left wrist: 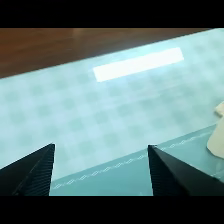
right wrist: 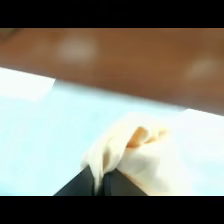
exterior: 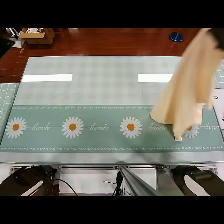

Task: Fold the shirts.

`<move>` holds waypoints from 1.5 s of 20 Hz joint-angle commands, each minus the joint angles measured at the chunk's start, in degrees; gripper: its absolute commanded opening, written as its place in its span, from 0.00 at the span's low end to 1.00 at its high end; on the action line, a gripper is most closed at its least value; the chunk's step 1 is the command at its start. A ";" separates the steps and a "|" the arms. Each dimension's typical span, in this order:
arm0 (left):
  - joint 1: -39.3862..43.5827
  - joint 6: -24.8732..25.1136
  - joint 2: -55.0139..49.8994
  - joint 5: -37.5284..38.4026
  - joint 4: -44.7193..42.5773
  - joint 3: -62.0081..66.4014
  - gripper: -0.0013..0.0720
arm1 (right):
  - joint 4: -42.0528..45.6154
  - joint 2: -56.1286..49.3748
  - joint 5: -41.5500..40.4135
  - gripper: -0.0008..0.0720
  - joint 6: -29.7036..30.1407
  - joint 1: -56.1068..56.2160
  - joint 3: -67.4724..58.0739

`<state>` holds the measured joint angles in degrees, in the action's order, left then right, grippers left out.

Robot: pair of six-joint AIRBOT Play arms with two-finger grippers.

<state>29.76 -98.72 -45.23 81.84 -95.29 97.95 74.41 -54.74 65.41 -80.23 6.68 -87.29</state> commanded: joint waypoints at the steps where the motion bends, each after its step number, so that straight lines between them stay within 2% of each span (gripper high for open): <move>1: 0.00 0.04 0.57 3.76 -5.11 -0.48 0.94 | -4.44 -9.92 -1.81 0.05 -0.74 16.41 2.80; 4: 0.00 0.04 0.85 5.25 -5.51 -0.48 0.95 | -4.96 -22.23 -14.91 0.05 -3.87 30.75 3.02; 7: 0.00 0.04 0.81 5.95 -5.53 -0.55 0.95 | -6.88 -31.93 -21.64 0.08 -6.19 39.74 3.02; 9: 0.00 0.00 0.70 5.86 -5.60 -0.90 0.95 | -5.44 -34.93 -21.44 0.77 -5.38 41.59 3.02; 13: 0.00 -0.20 -0.35 5.81 -5.57 -6.12 0.95 | 3.76 -29.70 -9.14 0.78 -5.40 32.98 2.95; 16: 0.00 -0.17 -2.43 5.05 -5.57 -15.98 0.95 | 16.57 -21.40 0.11 0.78 -4.96 20.20 2.97; 18: 0.02 -0.17 -3.87 1.25 -5.40 -24.76 0.95 | 22.71 -17.40 2.14 0.78 -4.94 9.70 2.97; 21: 0.00 -2.16 -6.19 -7.82 -2.34 -38.66 0.95 | 19.28 -15.26 3.82 0.78 -3.98 -6.93 3.04; 24: -0.02 -2.75 -9.20 -13.07 7.30 -47.34 0.95 | 7.82 -15.34 4.70 0.78 -1.49 -20.76 4.63; 26: -1.09 -2.75 -10.40 -15.58 10.43 -51.25 0.93 | 3.21 -15.34 4.44 0.78 0.22 -26.38 7.10; 27: -2.71 -2.80 -10.21 -17.14 10.47 -53.13 0.83 | 2.16 -15.34 4.26 0.78 0.76 -28.13 8.44; 30: -11.89 -0.68 -10.36 -19.58 15.61 -57.33 0.84 | 1.16 -15.34 2.19 0.78 1.73 -30.10 13.38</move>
<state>23.99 -101.08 -54.96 66.08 -85.86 45.56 78.94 -70.19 68.90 -80.03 -19.16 -77.65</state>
